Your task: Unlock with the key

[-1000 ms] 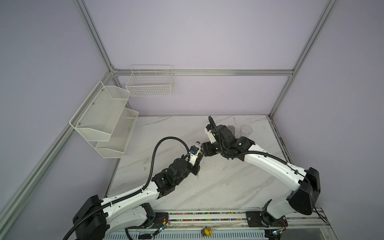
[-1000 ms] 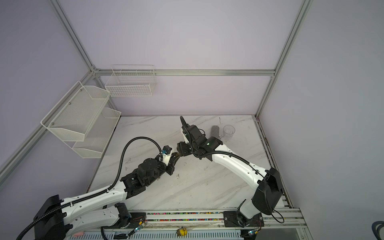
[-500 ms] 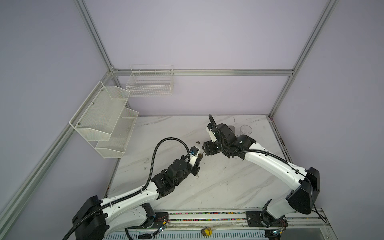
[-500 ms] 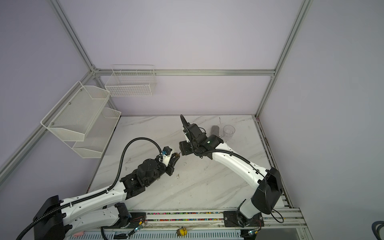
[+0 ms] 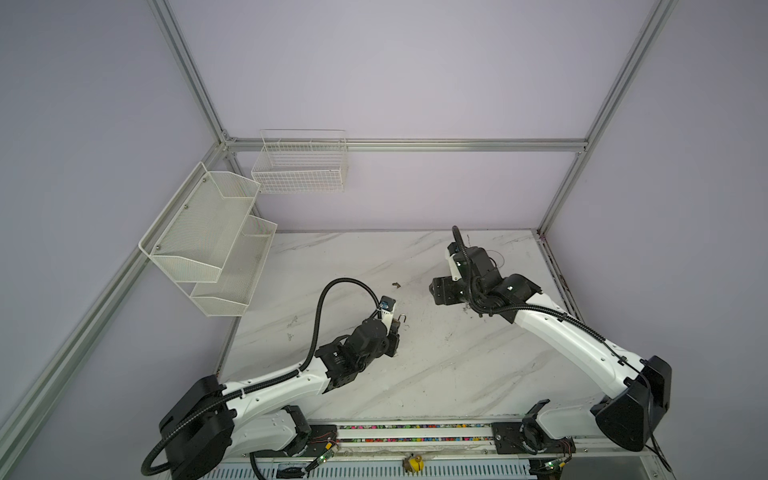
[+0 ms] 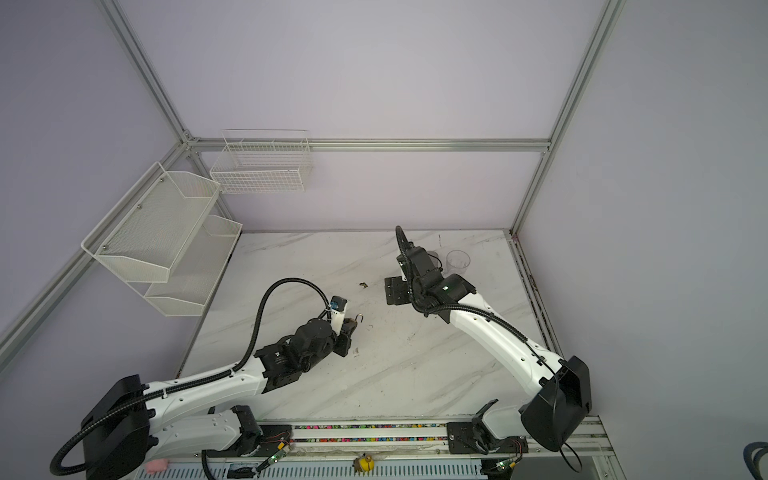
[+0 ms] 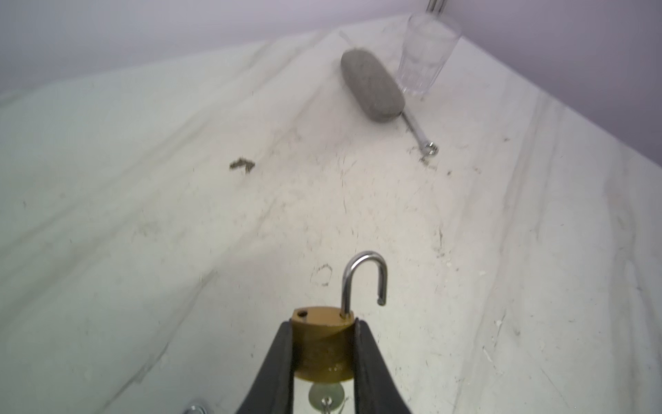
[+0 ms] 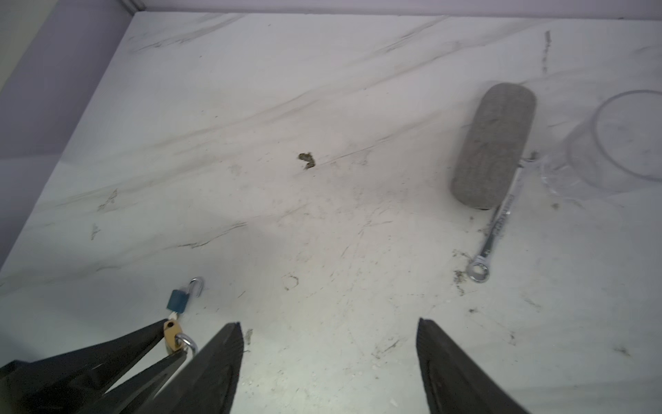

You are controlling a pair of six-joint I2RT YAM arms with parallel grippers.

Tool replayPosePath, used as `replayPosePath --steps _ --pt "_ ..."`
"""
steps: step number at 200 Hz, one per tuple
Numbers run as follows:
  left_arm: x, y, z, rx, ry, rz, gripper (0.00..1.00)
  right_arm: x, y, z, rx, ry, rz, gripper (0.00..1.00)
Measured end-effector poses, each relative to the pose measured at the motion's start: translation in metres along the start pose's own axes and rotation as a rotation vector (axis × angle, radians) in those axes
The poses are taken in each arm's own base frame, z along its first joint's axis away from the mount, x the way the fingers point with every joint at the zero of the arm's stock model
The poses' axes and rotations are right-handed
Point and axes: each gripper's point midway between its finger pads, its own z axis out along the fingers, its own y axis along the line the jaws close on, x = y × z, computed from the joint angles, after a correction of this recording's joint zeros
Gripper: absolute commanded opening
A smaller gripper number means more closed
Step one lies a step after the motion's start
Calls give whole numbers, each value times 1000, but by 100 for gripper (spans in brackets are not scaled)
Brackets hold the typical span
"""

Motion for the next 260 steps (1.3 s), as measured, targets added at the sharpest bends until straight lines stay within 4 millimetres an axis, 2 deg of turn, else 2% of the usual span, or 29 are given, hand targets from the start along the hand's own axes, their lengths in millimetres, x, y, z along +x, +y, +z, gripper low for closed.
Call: replayPosePath --steps 14,48,68,95,101,113,139,158,170,184,197,209,220,229,233,240,249,260 --pt "17 -5 11 -35 112 -46 0 -2 -21 0 42 -46 47 86" --pt "39 -20 32 -97 273 -139 0 6 -63 14 132 -107 142 88" --pt "57 -20 42 -153 360 -161 0 12 -77 23 161 -121 176 89" --pt "79 -16 52 -226 464 -156 0 16 -87 29 182 -150 202 91" --pt "83 -15 53 -237 481 -156 8 16 -88 30 182 -156 206 92" --pt "89 -14 54 -251 511 -154 34 15 -93 31 185 -171 219 93" --pt "94 -13 50 -254 540 -158 80 6 -112 31 223 -228 261 97" --pt "86 -11 42 -255 531 -174 99 -3 -137 29 276 -291 305 97" --pt "72 -4 33 -266 495 -187 100 -7 -158 26 336 -344 334 97" --pt "40 18 15 -315 400 -211 100 -9 -187 21 431 -406 360 97" --pt "-6 55 -9 -387 244 -260 100 -7 -214 19 514 -460 374 97" --pt "-50 108 -36 -475 50 -338 100 1 -238 22 588 -493 384 97" --pt "-73 167 -65 -592 -119 -396 100 12 -256 29 634 -508 378 97" --pt "-70 215 -86 -716 -212 -423 100 24 -267 36 662 -507 370 97" --pt "-63 237 -96 -776 -244 -427 100 30 -270 40 672 -502 362 97" --pt "-49 262 -105 -850 -270 -426 100 40 -274 48 676 -495 345 97" --pt "-26 286 -107 -911 -271 -411 100 48 -275 56 672 -492 320 97" --pt "3 306 -99 -952 -238 -382 100 52 -275 64 658 -496 289 97"
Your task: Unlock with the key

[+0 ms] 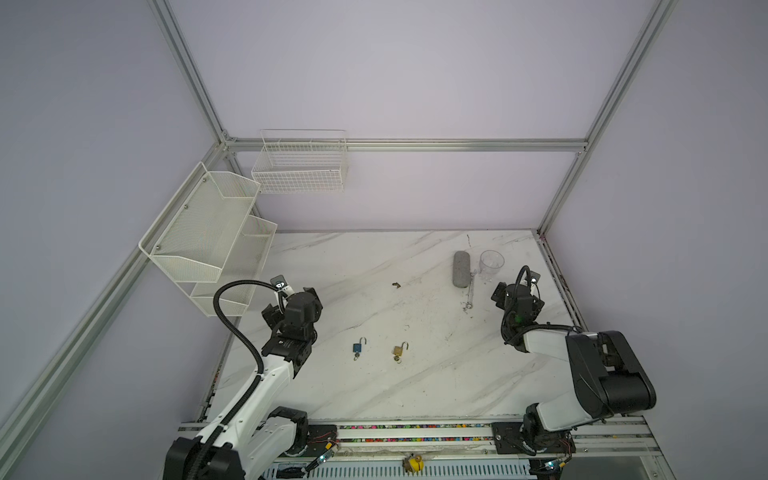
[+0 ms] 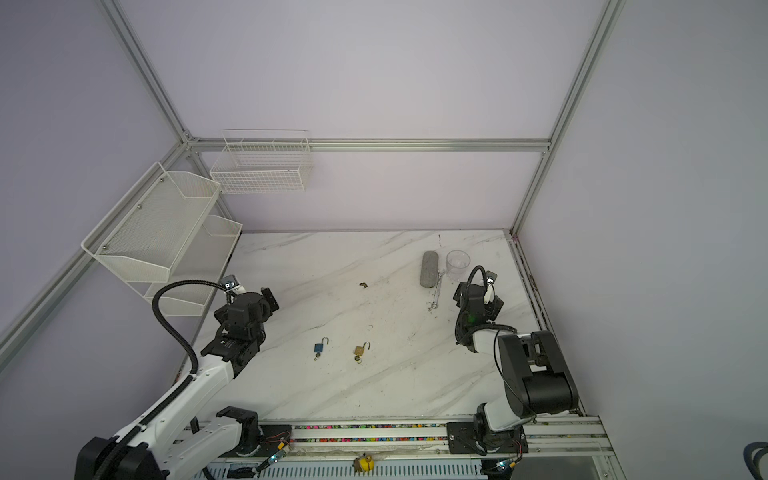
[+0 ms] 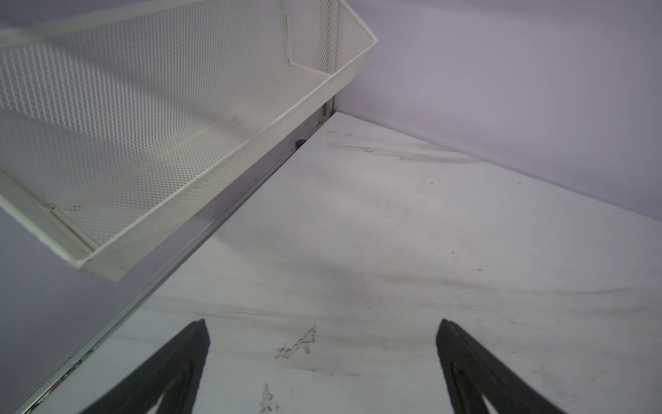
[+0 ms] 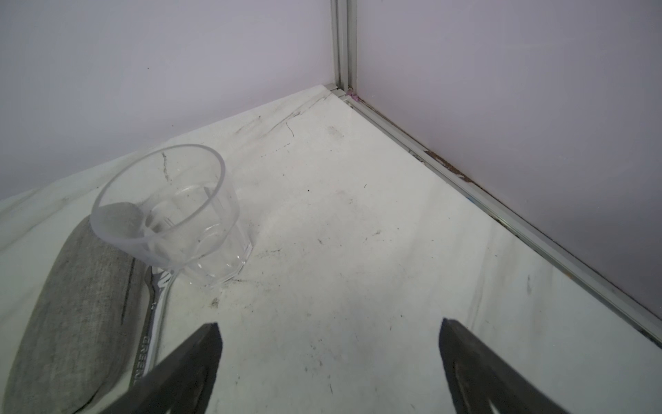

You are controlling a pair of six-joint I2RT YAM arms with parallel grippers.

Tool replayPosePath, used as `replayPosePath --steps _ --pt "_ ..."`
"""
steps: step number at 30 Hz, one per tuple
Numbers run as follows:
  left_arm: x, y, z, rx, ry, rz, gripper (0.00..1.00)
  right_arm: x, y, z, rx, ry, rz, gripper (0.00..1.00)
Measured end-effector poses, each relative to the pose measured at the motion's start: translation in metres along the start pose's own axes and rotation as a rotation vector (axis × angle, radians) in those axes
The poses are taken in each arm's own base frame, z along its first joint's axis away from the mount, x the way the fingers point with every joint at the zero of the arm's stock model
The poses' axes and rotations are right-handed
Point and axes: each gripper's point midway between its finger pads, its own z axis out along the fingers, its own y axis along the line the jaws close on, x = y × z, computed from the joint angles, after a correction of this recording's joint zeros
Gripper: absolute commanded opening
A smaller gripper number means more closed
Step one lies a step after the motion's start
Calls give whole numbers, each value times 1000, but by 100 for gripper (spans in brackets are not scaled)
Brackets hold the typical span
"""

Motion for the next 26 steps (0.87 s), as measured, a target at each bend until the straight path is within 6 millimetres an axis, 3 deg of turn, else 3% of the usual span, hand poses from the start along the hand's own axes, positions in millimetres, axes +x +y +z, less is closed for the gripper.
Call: replayPosePath --steps 3,5,8,10,13,16,26 --pt "48 5 29 1 60 111 100 -11 13 5 -80 -81 -11 97" --pt "61 -6 36 59 45 147 100 -24 22 4 -148 -160 -12 97" --pt "54 -25 43 146 -26 154 100 -26 29 2 -220 -238 -24 97" --pt "50 -36 47 188 -68 155 100 -12 28 7 -225 -211 -44 97" --pt "59 -46 56 217 -74 179 100 -15 33 11 -218 -224 -58 97" --pt "74 -46 62 215 -24 209 100 -25 35 10 -214 -259 -50 97" --pt "59 -47 63 216 -73 183 100 -30 36 10 -210 -274 -54 97"
